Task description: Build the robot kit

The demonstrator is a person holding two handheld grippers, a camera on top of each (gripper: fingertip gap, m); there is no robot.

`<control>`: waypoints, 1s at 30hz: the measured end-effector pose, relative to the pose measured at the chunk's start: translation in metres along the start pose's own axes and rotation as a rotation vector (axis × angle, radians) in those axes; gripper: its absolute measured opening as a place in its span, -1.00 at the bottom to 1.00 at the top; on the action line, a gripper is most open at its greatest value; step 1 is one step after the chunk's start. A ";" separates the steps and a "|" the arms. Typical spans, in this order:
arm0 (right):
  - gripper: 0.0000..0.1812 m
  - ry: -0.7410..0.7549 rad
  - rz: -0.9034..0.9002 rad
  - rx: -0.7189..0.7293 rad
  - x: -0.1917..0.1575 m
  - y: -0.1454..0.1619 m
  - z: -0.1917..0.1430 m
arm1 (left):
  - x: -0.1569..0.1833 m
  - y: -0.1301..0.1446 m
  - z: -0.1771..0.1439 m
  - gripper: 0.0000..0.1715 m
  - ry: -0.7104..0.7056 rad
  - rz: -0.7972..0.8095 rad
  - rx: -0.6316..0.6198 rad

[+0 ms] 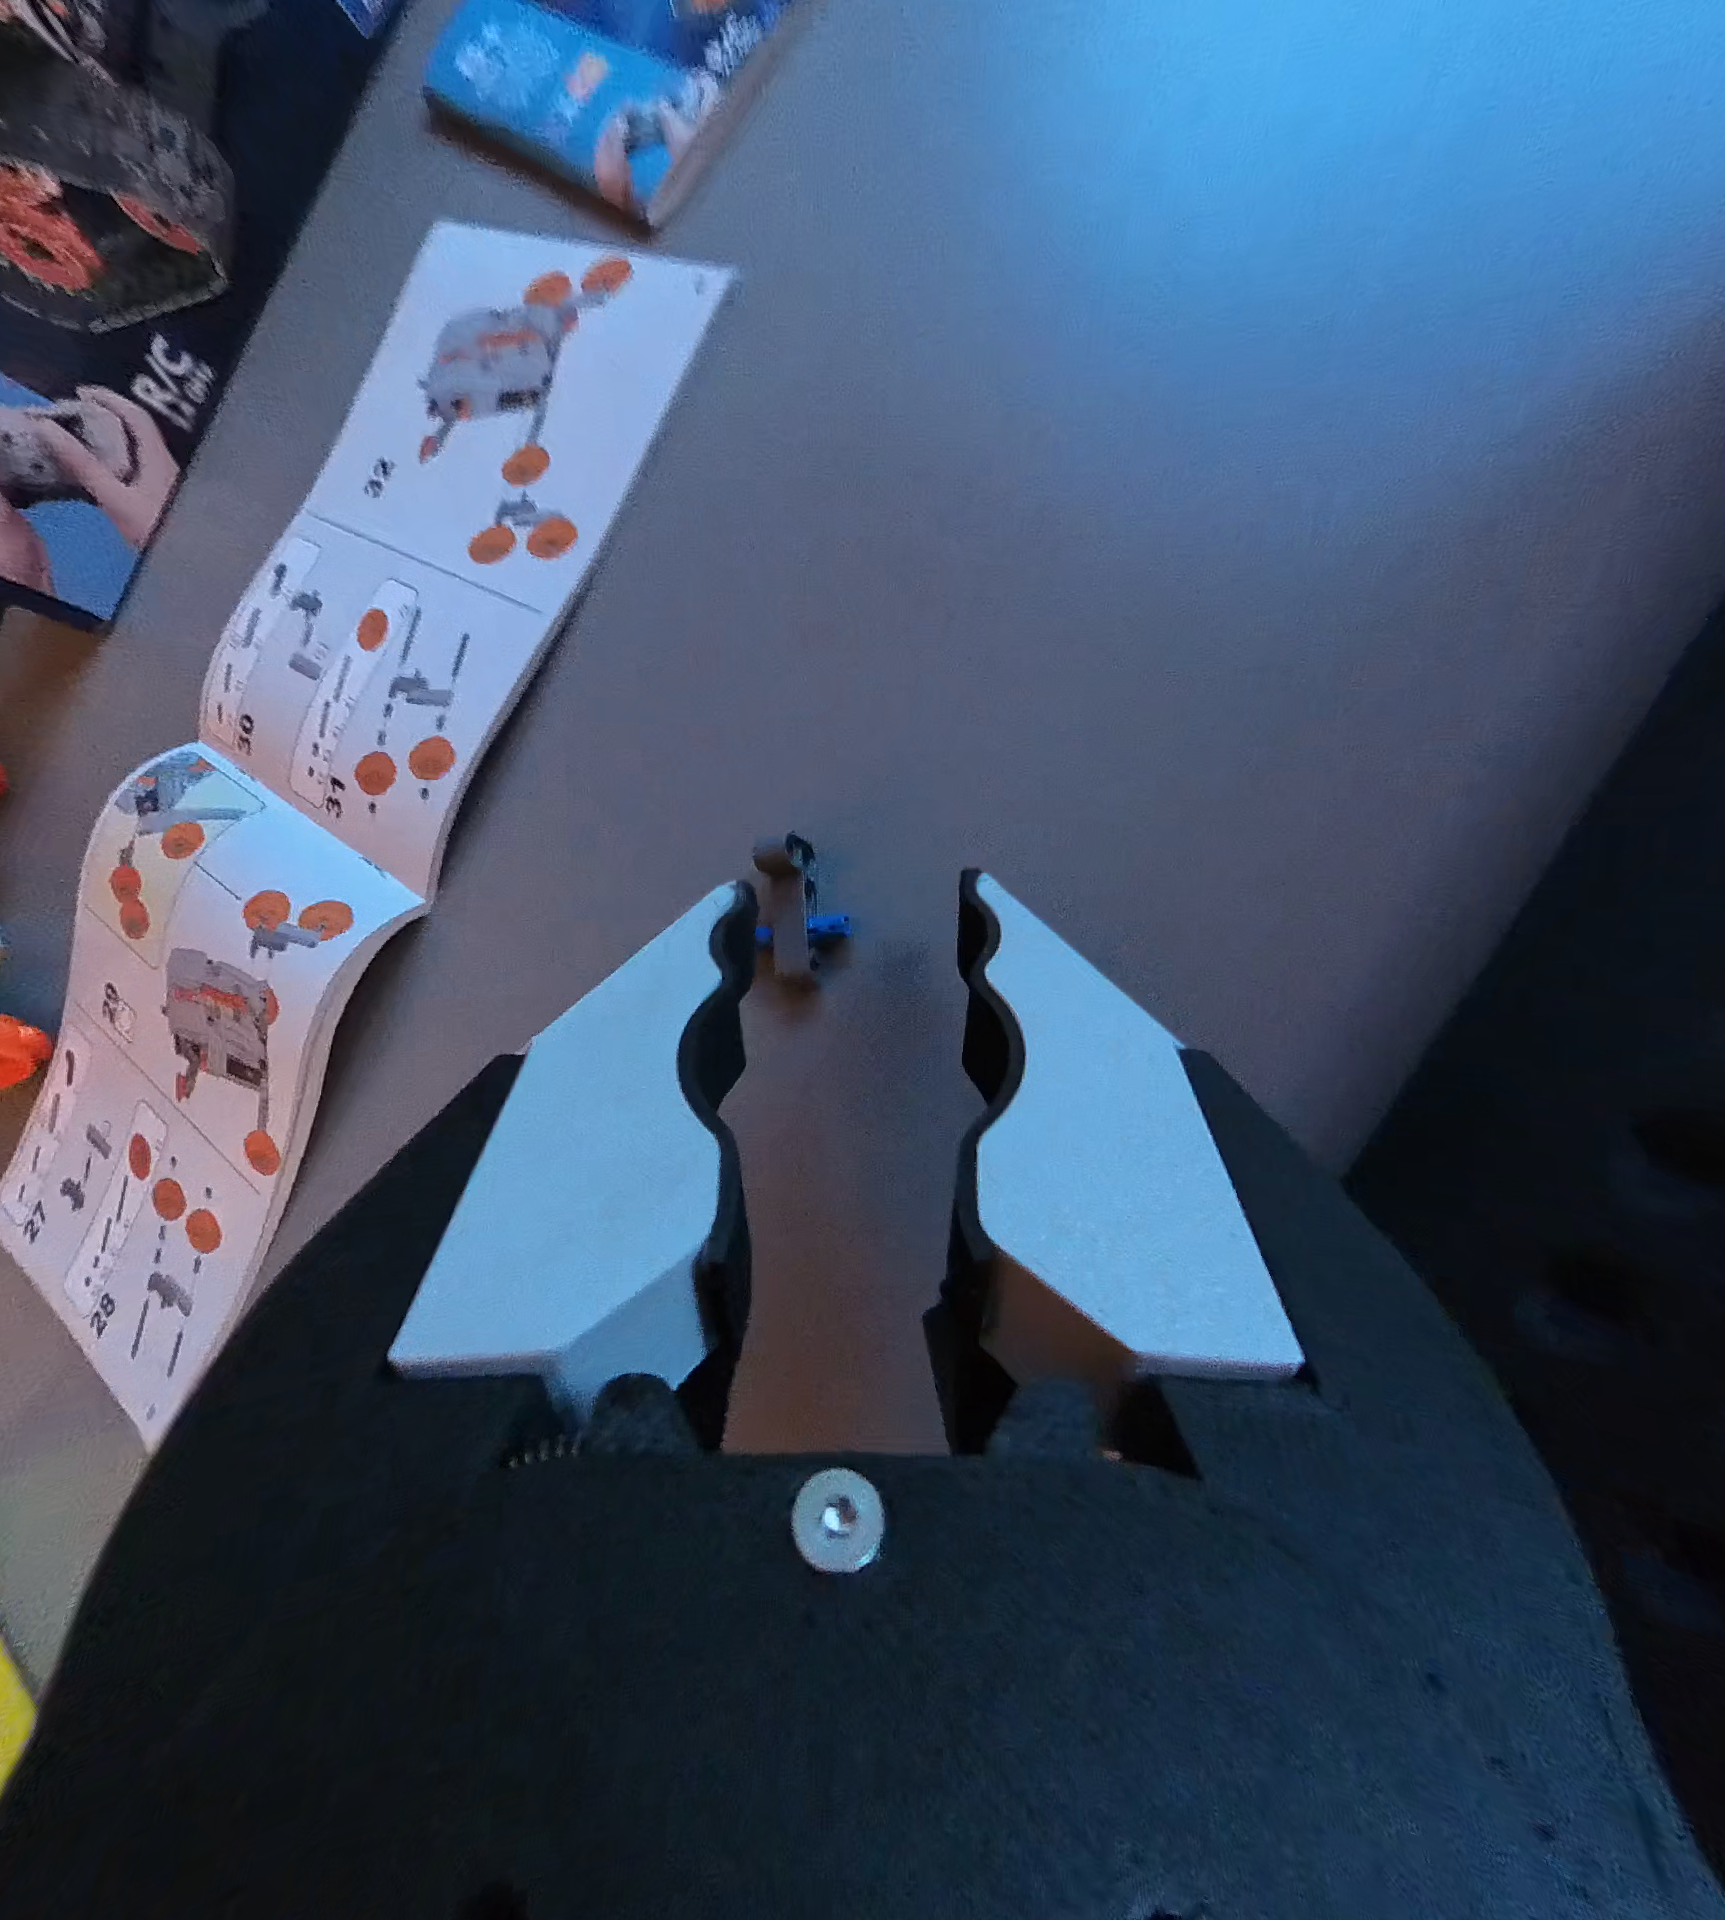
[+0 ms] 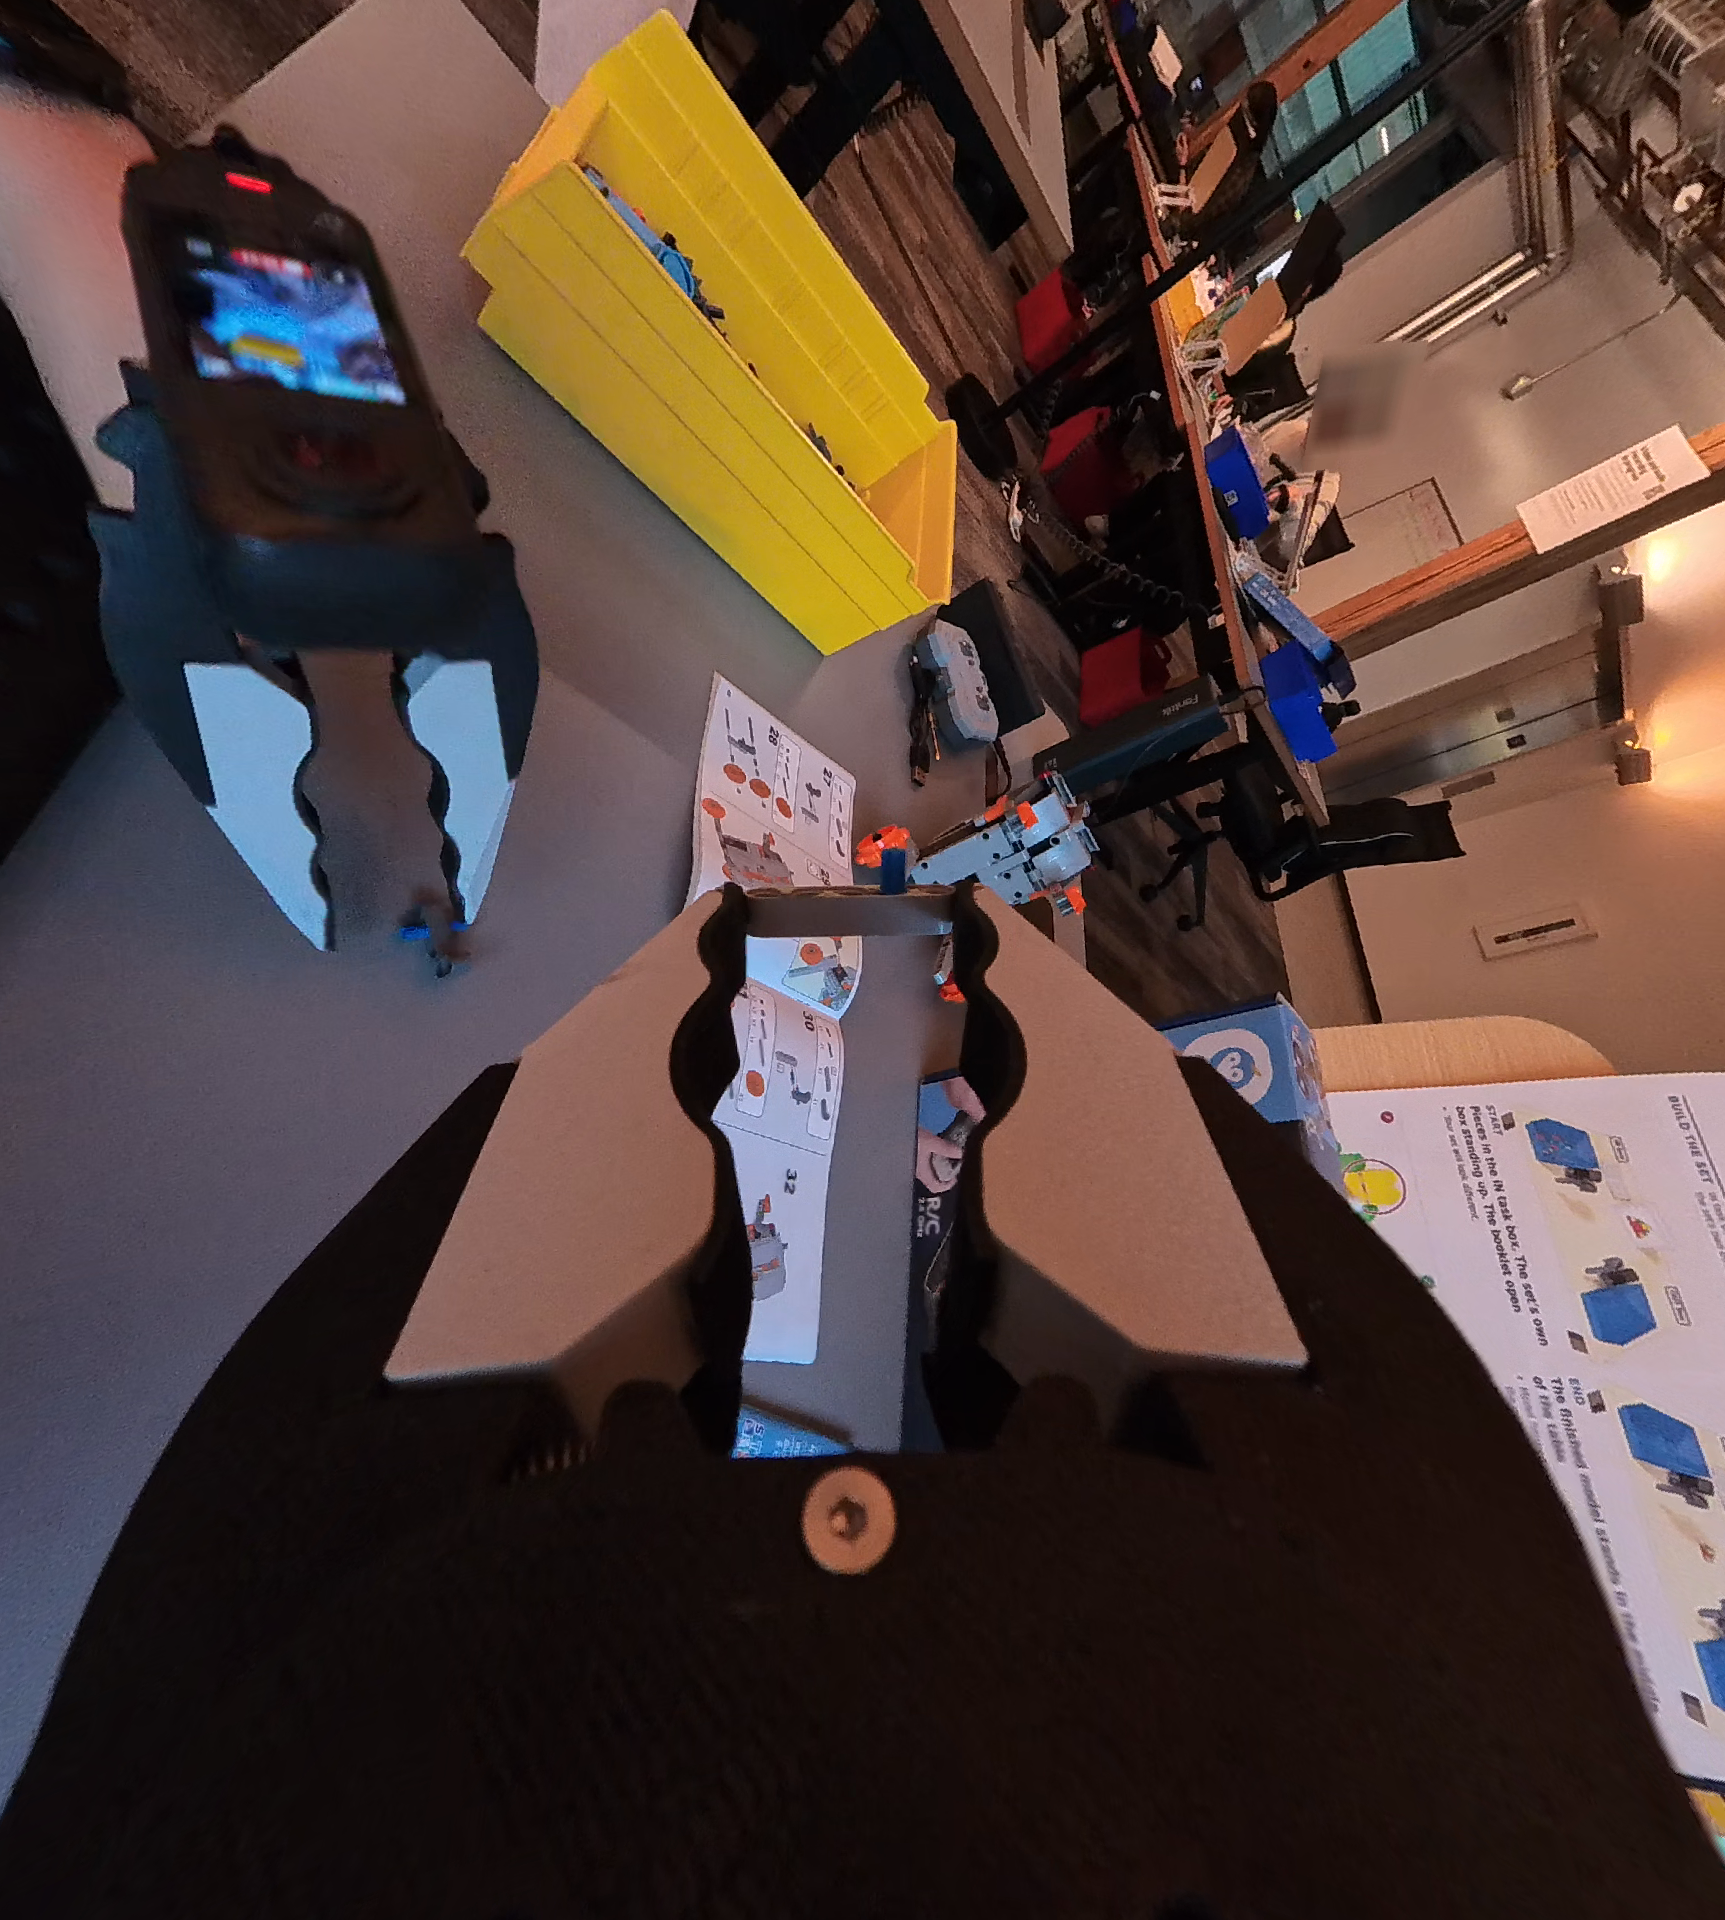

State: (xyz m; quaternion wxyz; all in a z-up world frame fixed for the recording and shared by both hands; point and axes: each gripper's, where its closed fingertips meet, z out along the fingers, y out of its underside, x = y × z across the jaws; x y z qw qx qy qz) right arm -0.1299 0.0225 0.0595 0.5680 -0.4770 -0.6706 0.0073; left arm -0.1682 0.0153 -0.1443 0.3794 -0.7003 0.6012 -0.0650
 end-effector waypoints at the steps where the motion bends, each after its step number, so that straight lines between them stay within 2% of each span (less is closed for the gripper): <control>1: -0.58 -0.003 0.003 0.000 0.000 0.001 0.000 | 0.000 0.005 0.004 -0.57 -0.005 0.009 -0.031; 3: -0.58 -0.007 0.006 -0.006 -0.001 0.003 0.002 | -0.008 0.011 0.010 -0.63 -0.042 0.009 -0.047; 5: -0.58 -0.011 0.007 -0.013 -0.001 0.005 0.003 | -0.008 0.010 0.012 -0.68 -0.013 -0.035 -0.020; 7: -0.58 -0.013 0.011 -0.016 -0.001 0.006 0.003 | -0.005 0.010 0.015 -0.81 0.053 -0.103 0.010; 11: -0.58 -0.016 0.022 -0.017 -0.001 0.009 0.002 | -0.011 0.009 0.020 -0.84 0.188 -0.301 0.040; 13: -0.58 -0.021 0.030 -0.023 -0.001 0.012 0.002 | -0.010 0.000 0.018 -0.85 0.382 -0.545 0.059; 16: -0.57 -0.027 0.046 -0.035 0.000 0.018 0.002 | -0.012 -0.034 0.003 -0.85 0.866 -1.098 0.171; 17: -0.58 -0.029 0.053 -0.036 0.000 0.019 0.002 | -0.019 -0.042 -0.002 -0.84 0.998 -1.234 0.229; 18: -0.57 -0.035 0.064 -0.035 -0.001 0.021 0.003 | -0.023 -0.043 -0.003 -0.85 1.064 -1.292 0.252; 21: -0.58 -0.159 0.145 -0.025 -0.020 0.028 0.013 | -0.021 -0.034 0.000 -0.85 1.086 -1.296 0.234; 23: -0.58 -0.249 0.192 -0.052 -0.037 0.044 0.027 | -0.028 -0.041 -0.007 -0.85 1.146 -1.406 0.298; 26: -0.58 -0.401 0.297 -0.088 -0.070 0.071 0.050 | -0.031 -0.036 -0.003 -0.84 1.102 -1.461 0.312; 30: -0.58 -0.614 0.449 -0.225 -0.125 0.110 0.067 | -0.058 -0.044 -0.021 -0.85 1.200 -1.695 0.530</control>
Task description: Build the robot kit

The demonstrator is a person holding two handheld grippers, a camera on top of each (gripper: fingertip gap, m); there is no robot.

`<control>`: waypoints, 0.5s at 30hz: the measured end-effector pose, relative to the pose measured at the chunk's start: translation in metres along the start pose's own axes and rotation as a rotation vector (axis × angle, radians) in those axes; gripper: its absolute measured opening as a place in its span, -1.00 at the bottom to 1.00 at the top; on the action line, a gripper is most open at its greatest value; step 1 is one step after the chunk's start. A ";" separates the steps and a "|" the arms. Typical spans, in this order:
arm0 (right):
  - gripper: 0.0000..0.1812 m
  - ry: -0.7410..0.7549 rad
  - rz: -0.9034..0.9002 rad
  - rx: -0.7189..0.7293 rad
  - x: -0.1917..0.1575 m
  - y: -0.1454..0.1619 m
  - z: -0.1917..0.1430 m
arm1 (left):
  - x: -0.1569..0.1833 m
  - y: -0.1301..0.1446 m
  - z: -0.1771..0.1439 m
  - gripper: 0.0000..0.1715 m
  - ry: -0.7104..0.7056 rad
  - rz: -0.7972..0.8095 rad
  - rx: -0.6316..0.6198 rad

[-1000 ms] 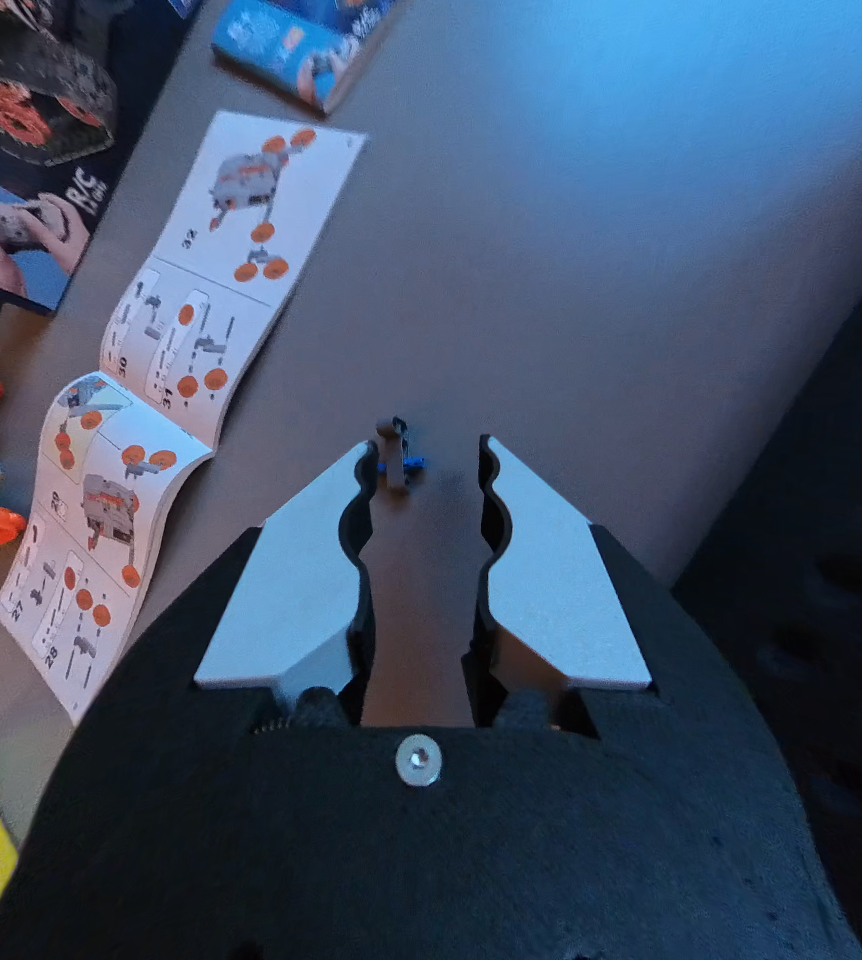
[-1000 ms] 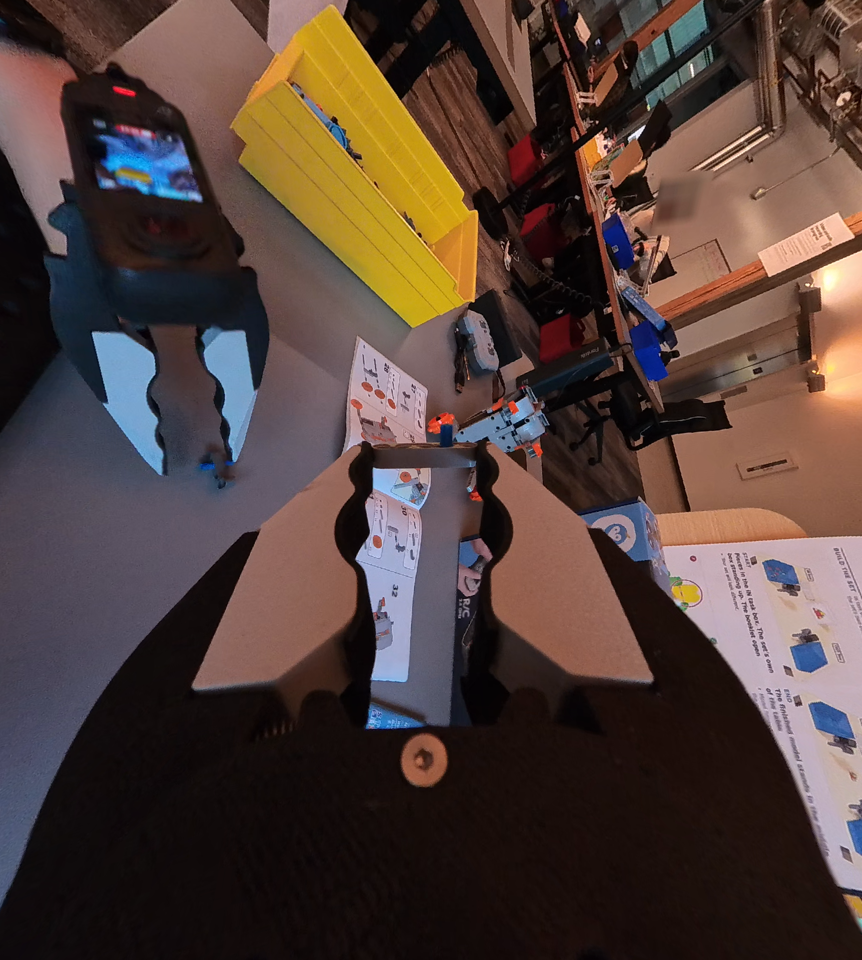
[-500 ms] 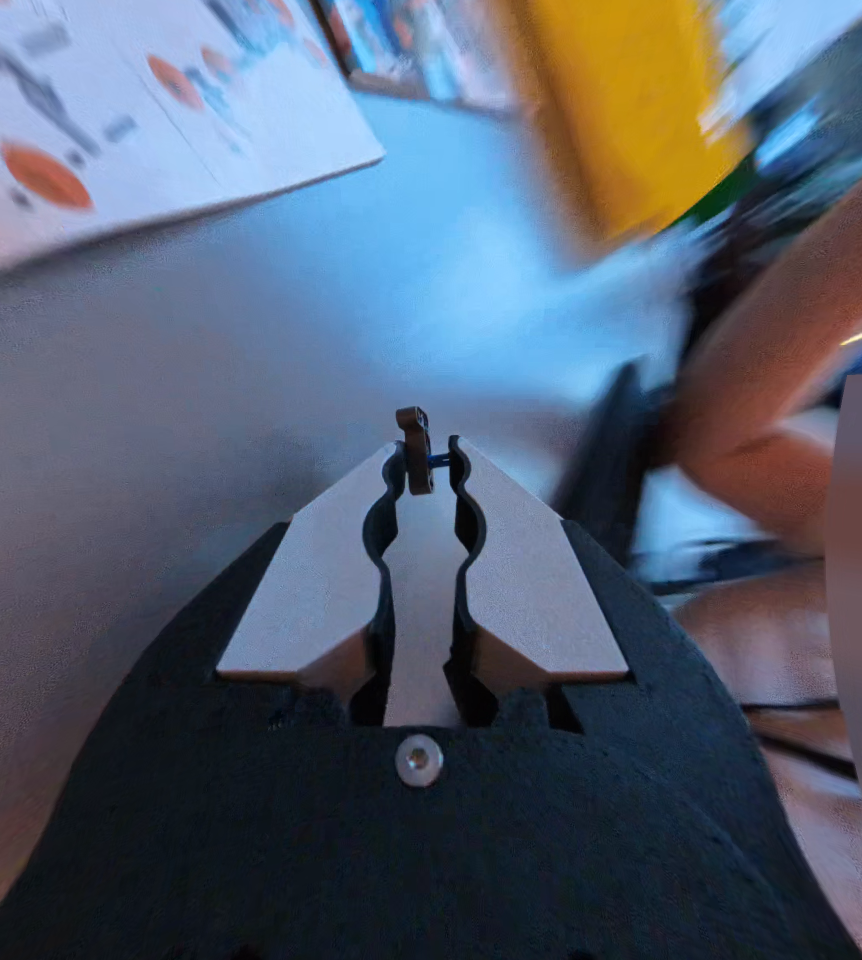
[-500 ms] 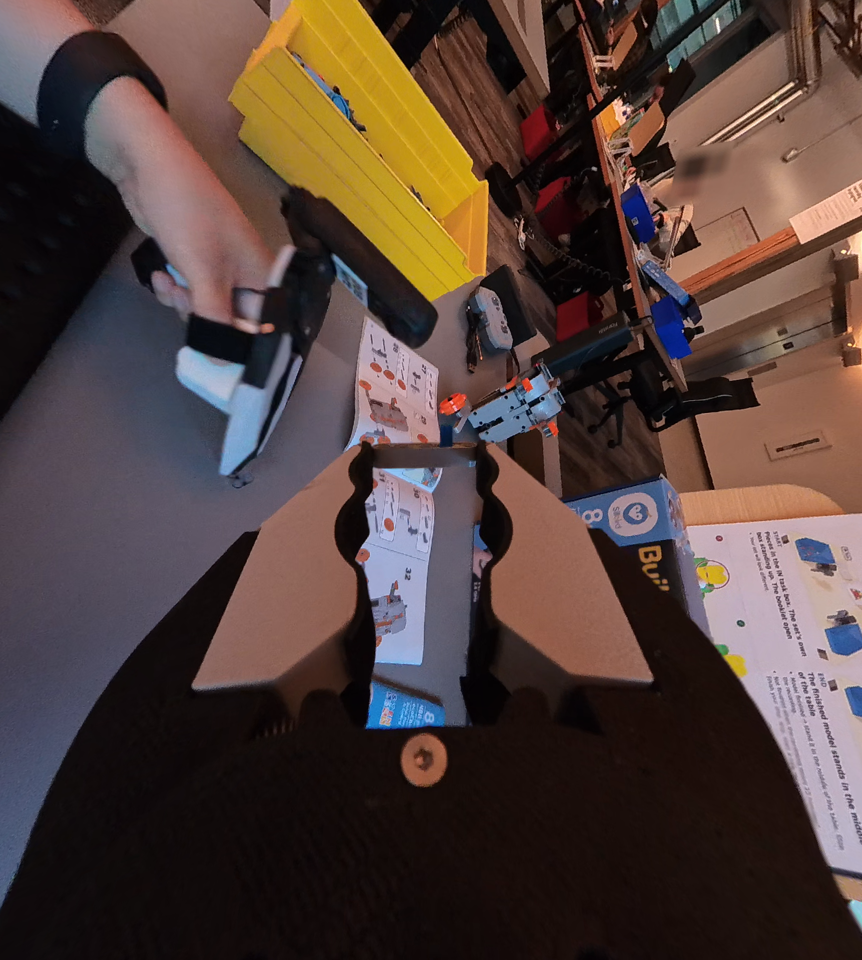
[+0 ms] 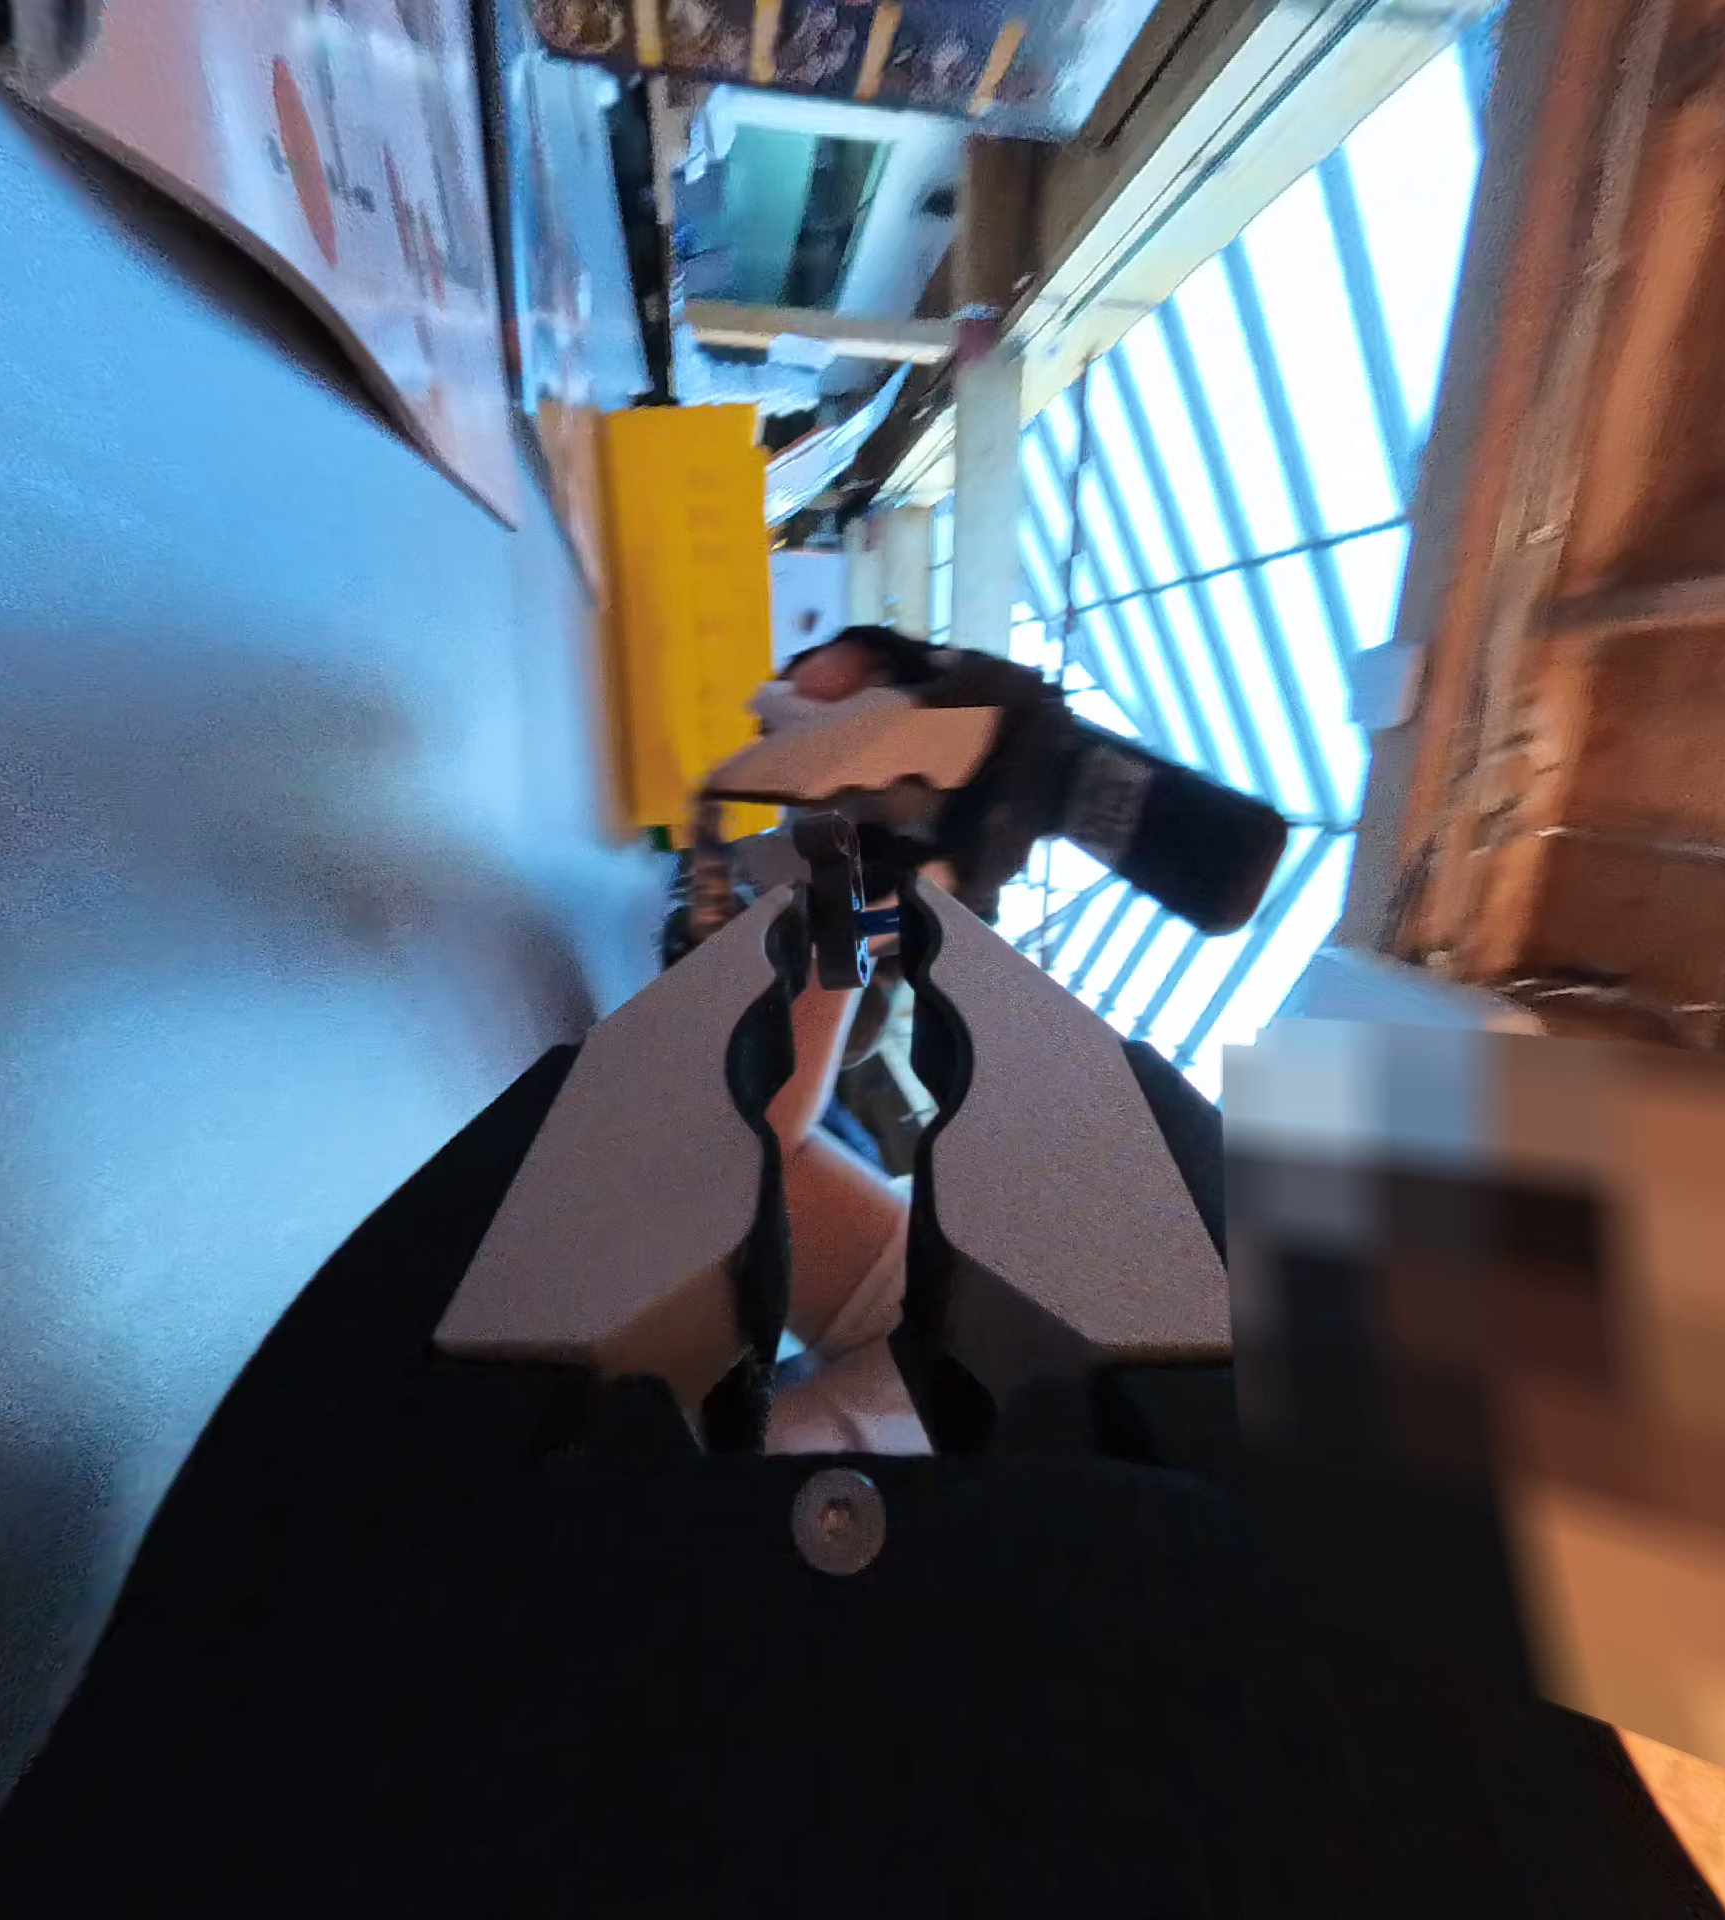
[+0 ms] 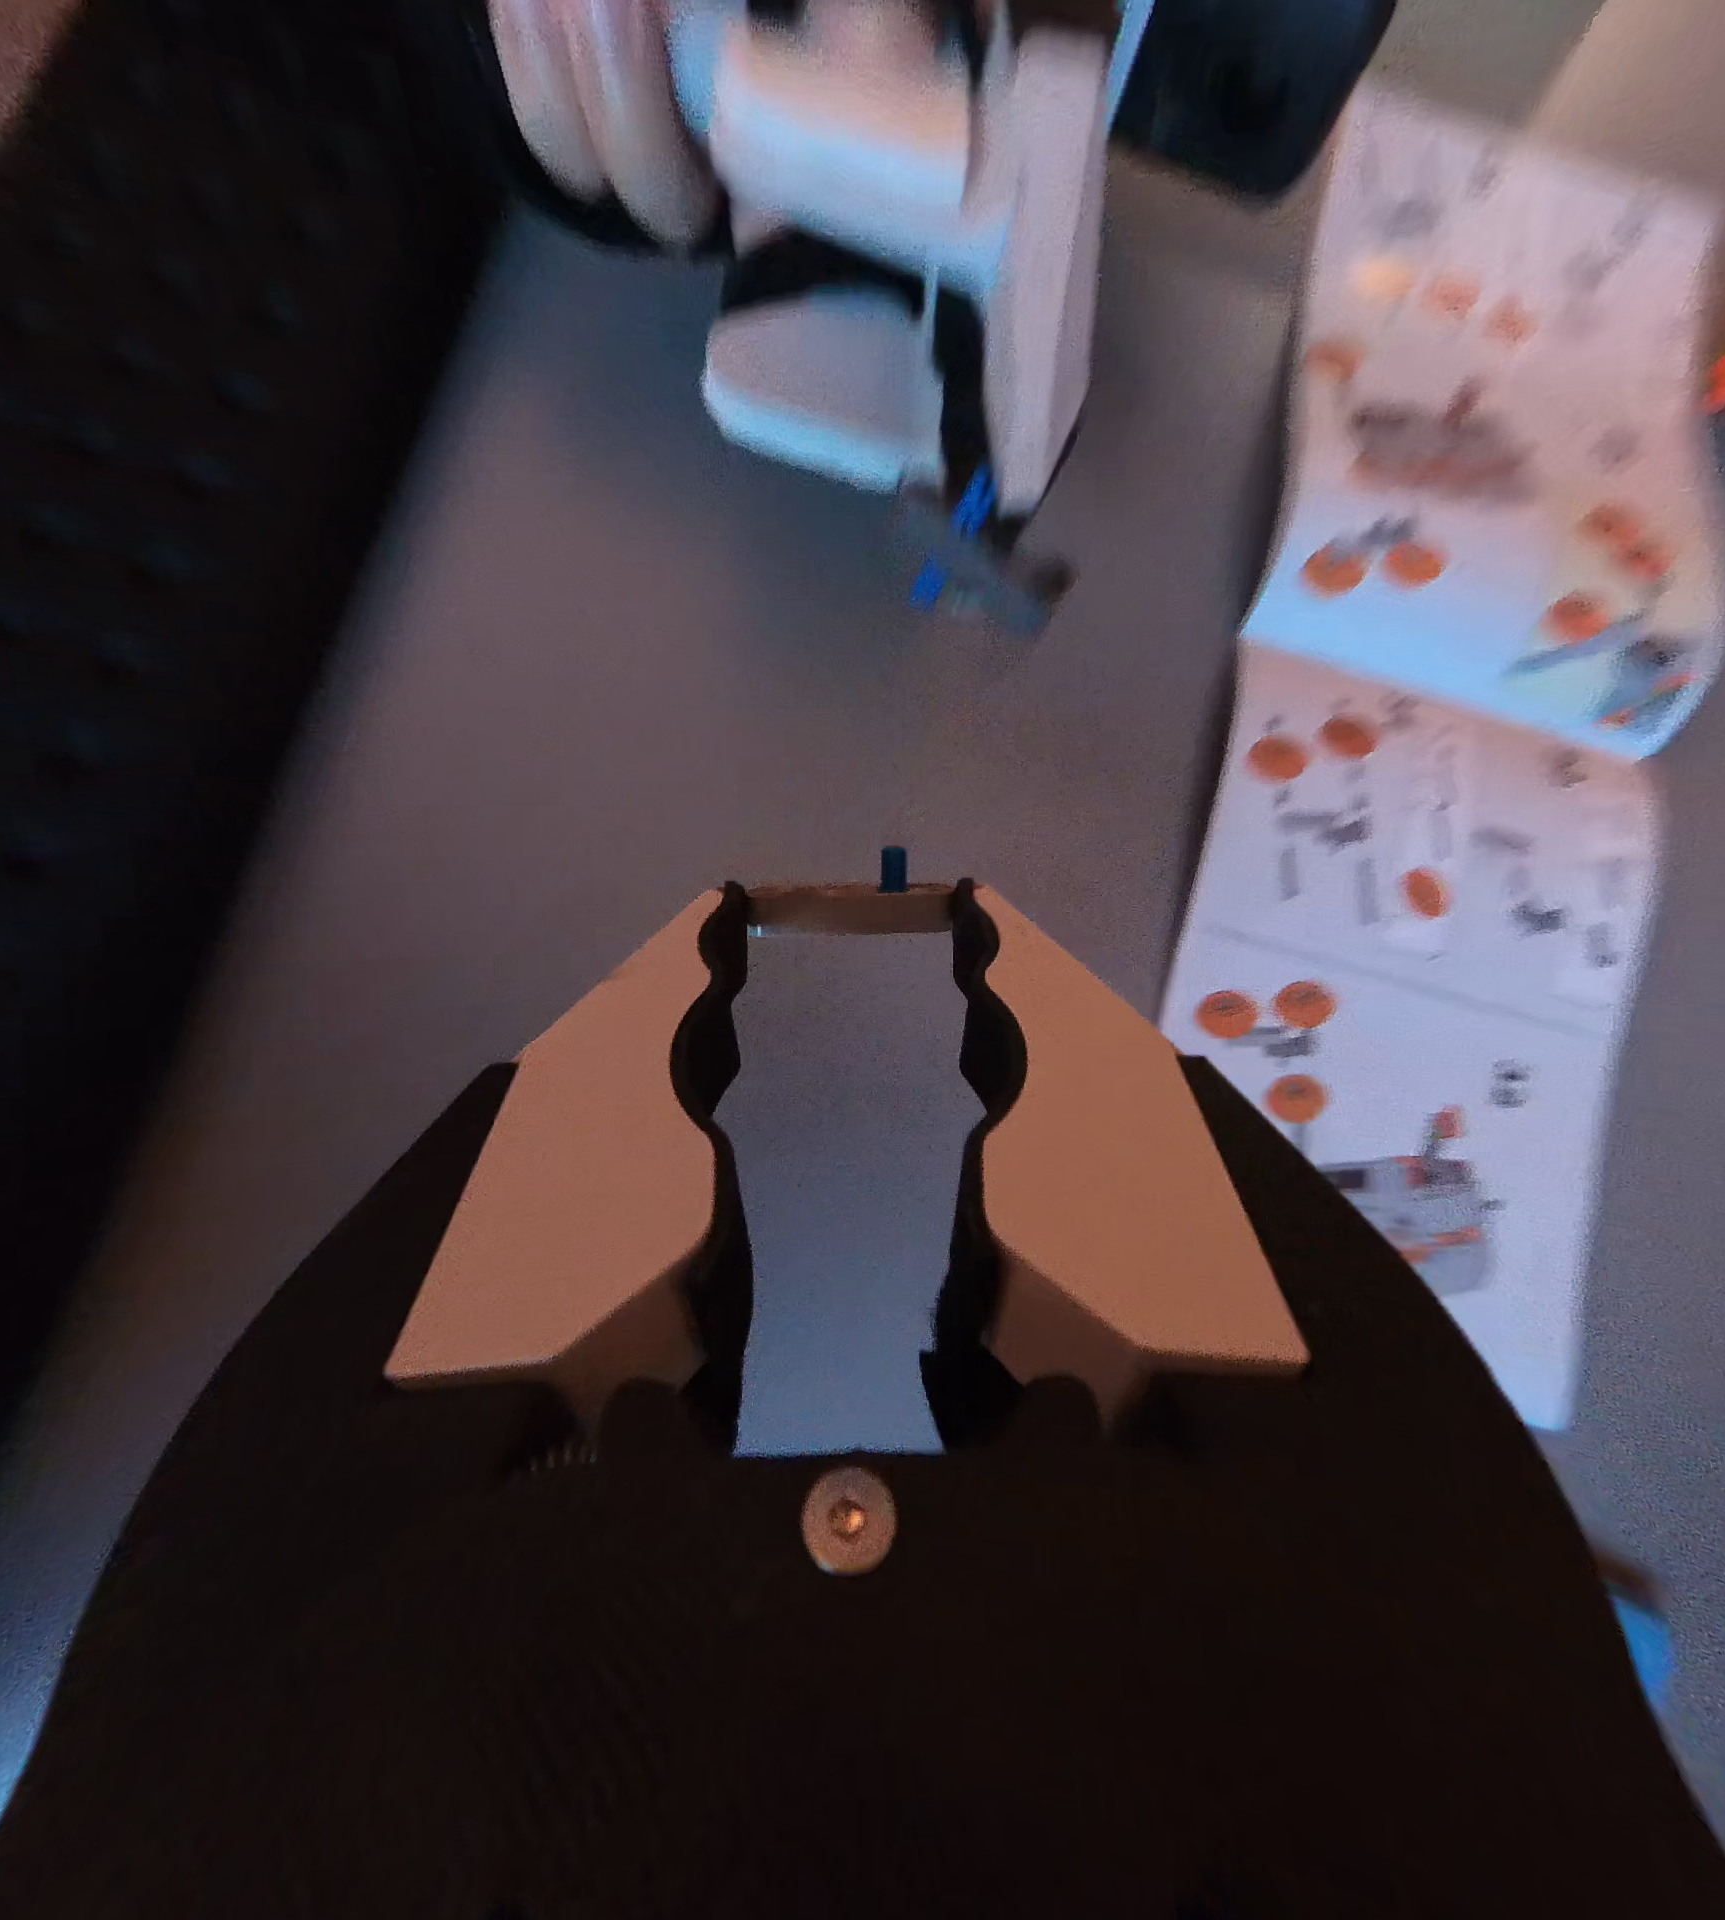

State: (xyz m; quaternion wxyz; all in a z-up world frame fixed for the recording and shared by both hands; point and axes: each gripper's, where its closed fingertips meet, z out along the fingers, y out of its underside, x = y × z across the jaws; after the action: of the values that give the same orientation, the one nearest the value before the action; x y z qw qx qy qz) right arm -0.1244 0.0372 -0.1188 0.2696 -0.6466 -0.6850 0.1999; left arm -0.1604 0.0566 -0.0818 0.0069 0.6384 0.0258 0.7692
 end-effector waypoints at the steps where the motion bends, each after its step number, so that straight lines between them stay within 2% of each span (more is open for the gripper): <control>1: -0.58 -0.041 0.028 -0.019 -0.005 0.008 0.009 | 0.004 -0.001 -0.003 -0.85 0.037 -0.020 0.016; 5: -0.57 -0.085 0.088 -0.089 -0.006 0.029 0.031 | 0.019 0.001 -0.011 -0.84 0.171 -0.075 0.062; 7: -0.56 -0.061 0.081 -0.051 -0.001 0.021 0.031 | 0.027 0.000 -0.014 -0.84 0.241 -0.100 0.102; 9: -0.50 0.044 0.046 0.047 0.014 -0.005 0.020 | 0.035 0.003 -0.016 -0.83 0.307 -0.119 0.115; 11: -0.32 0.184 0.033 0.291 0.031 -0.059 0.000 | 0.041 0.003 -0.017 -0.84 0.348 -0.116 0.146; 12: -0.27 0.202 0.040 0.421 0.031 -0.084 -0.011 | 0.044 0.001 -0.019 -0.84 0.374 -0.111 0.172; 13: -0.31 0.210 0.058 0.502 0.030 -0.101 -0.018 | 0.048 -0.001 -0.021 -0.84 0.395 -0.108 0.185; 15: -0.32 0.241 0.106 0.511 0.034 -0.110 -0.016 | 0.053 -0.004 -0.024 -0.84 0.421 -0.085 0.207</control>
State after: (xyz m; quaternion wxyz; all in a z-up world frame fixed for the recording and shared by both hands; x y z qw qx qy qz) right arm -0.2009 0.0610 -0.0342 0.4926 -0.6116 -0.5407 0.3016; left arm -0.1942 0.0618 -0.0347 -0.0317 0.4598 0.1321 0.8776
